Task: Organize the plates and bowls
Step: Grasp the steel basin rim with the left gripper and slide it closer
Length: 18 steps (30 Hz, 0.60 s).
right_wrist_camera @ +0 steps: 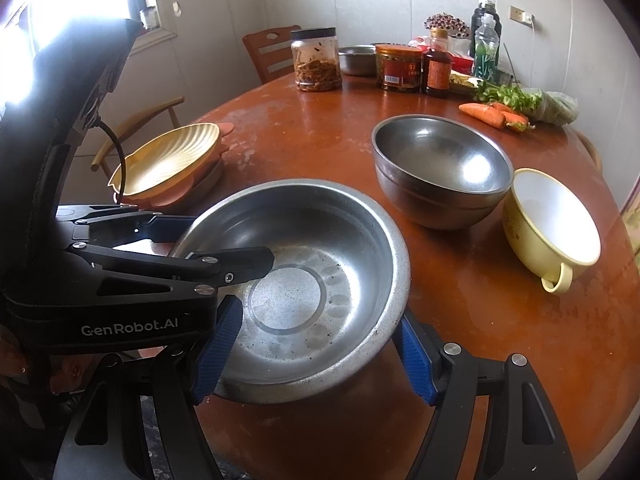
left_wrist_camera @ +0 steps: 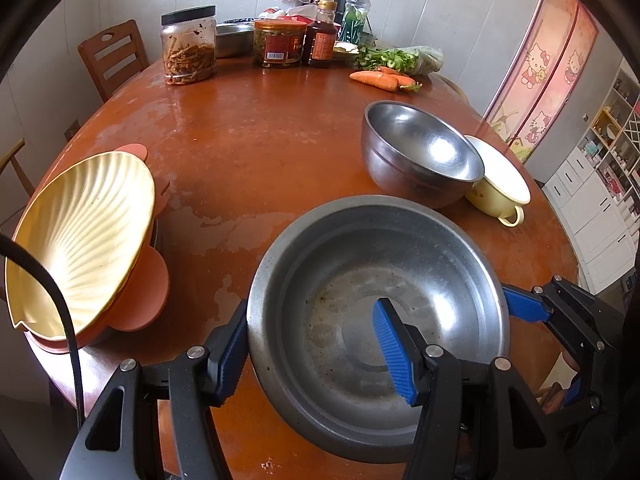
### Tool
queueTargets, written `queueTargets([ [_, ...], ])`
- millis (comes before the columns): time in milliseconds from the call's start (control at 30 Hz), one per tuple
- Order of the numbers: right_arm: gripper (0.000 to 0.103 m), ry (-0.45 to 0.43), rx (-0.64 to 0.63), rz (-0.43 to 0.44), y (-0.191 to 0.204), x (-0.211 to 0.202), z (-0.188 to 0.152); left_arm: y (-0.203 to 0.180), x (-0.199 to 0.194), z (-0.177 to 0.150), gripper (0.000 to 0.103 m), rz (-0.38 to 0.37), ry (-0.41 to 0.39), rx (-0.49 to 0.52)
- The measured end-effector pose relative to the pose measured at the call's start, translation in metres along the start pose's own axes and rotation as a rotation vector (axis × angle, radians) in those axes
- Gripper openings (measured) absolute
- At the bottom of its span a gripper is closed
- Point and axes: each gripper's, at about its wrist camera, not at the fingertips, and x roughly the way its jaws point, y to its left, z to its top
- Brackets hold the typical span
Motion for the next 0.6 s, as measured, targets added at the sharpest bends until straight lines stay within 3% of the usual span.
queueTargets([
  [600, 0.077, -0.036, 0.021, -0.012, -0.007, -0.013, 0.000, -0.006, -0.017, 0.006, 0.060, 0.013, -0.053, 0.006],
])
